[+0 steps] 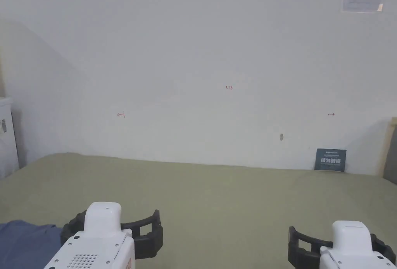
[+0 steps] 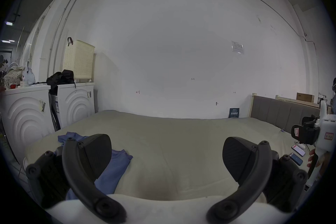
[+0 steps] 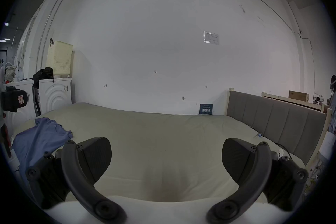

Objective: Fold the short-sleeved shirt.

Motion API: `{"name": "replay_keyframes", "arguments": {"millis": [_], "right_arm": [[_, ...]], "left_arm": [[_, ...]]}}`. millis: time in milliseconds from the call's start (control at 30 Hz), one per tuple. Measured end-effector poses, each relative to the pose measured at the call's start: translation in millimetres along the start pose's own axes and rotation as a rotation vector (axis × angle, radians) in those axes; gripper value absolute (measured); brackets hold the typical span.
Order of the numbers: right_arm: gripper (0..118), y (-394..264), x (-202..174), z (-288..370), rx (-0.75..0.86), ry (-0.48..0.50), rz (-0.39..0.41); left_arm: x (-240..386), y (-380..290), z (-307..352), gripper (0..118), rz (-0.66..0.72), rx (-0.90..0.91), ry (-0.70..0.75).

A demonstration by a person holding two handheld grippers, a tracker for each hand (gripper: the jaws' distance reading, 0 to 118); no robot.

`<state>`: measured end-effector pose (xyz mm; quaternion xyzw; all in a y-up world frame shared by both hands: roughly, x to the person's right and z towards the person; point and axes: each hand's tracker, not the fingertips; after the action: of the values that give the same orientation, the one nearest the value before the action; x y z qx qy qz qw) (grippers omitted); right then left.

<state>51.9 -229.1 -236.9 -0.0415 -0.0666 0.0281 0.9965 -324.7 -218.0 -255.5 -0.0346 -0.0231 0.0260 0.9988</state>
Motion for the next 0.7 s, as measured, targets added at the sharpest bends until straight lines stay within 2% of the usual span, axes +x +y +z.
{"name": "replay_keyframes", "arguments": {"millis": [333, 700], "right_arm": [[118, -0.3, -2.5, 0.4, 0.015, 0.004, 0.02], [118, 0.0, 2.8, -2.5, 0.006, -0.005, 0.007]], "left_arm": [[2.4, -0.4, -0.6, 118, -0.003, -0.009, -0.002], [2.1, -0.3, -2.0, 118, 0.001, -0.014, 0.002]]}}
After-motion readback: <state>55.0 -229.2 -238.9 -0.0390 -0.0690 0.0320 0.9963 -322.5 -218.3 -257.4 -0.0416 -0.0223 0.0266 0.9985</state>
